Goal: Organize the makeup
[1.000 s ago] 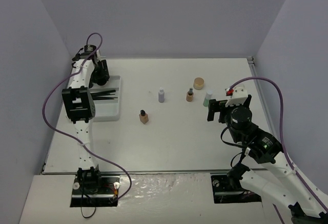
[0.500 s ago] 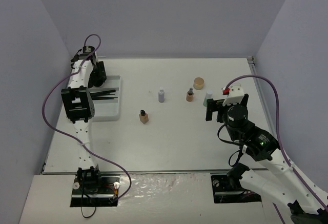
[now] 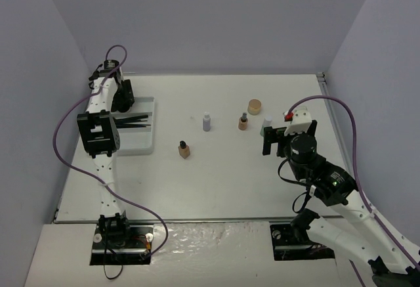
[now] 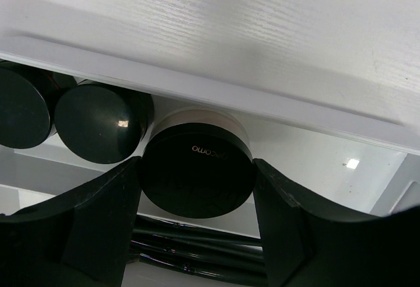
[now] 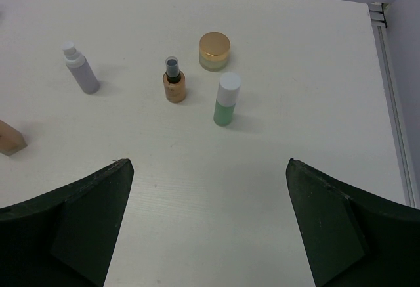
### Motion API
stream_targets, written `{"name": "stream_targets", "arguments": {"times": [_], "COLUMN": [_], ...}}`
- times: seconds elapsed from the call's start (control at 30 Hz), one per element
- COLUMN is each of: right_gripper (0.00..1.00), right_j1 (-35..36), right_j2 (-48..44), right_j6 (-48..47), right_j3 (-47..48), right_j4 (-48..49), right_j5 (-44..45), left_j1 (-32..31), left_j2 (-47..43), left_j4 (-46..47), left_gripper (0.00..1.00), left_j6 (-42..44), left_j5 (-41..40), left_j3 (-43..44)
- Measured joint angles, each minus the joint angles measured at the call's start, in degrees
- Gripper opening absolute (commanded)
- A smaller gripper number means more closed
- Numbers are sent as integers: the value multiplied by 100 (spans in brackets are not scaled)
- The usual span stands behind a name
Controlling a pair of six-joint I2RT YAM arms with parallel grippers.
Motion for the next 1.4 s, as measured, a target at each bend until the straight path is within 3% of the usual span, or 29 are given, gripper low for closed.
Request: {"name": "stream_targets", "arguments": {"times": [0.27,0.7,1.03,1.4], "right_gripper": [100,99,98,94], "right_j1": [0,-279,-1875,-2537], "right_j2": [196,1313,3568,6482], "right_j6": [8,56,342,165], "right_j3": [148,1146,2509,4564], "right_j4": [5,21,65,21], "right_j5": [-100,-300,-1385,-2194], "left_j1": [0,-1,-226,-976], "left_j2": [0,-421,-3002,-5802], "left_j4": [36,78,209,196], "left_gripper": [81,90,97,97], "left_j6": [0,-116,-400,-401], "left_j5": [21,282,631,703], "left_j3": [-193,-406,-1394,-3767]}}
